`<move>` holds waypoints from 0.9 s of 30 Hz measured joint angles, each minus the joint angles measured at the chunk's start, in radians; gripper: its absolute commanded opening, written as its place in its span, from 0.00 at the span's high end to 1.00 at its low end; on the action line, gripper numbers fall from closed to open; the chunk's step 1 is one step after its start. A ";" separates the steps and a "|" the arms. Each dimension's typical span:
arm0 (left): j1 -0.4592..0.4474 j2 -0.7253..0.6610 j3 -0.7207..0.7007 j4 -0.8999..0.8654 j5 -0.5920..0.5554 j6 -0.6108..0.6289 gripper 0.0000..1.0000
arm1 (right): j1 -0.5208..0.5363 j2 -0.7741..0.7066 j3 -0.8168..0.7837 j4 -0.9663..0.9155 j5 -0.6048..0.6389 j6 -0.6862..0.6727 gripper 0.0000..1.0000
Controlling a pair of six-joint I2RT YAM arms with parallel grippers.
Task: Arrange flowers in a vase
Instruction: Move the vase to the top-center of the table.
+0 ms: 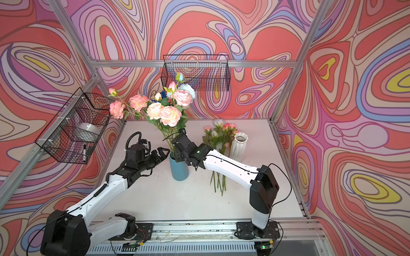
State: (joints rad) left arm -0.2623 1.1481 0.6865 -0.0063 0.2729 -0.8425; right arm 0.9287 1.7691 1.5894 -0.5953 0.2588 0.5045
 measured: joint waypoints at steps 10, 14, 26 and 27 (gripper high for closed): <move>0.000 -0.047 0.006 -0.058 -0.064 -0.008 0.14 | 0.001 0.023 0.027 0.012 0.011 -0.049 1.00; 0.000 -0.103 0.006 -0.120 -0.127 -0.014 0.14 | -0.015 0.074 0.087 0.013 0.005 -0.075 1.00; 0.000 -0.288 -0.022 -0.232 -0.185 -0.034 0.13 | -0.145 0.350 0.460 -0.029 -0.033 -0.152 1.00; 0.000 -0.297 -0.031 -0.240 -0.181 -0.035 0.13 | -0.157 0.385 0.512 -0.041 -0.035 -0.157 1.00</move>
State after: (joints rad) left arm -0.2619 0.8509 0.6552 -0.2459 0.0921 -0.8776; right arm 0.7719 2.1540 2.1014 -0.6361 0.2237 0.3477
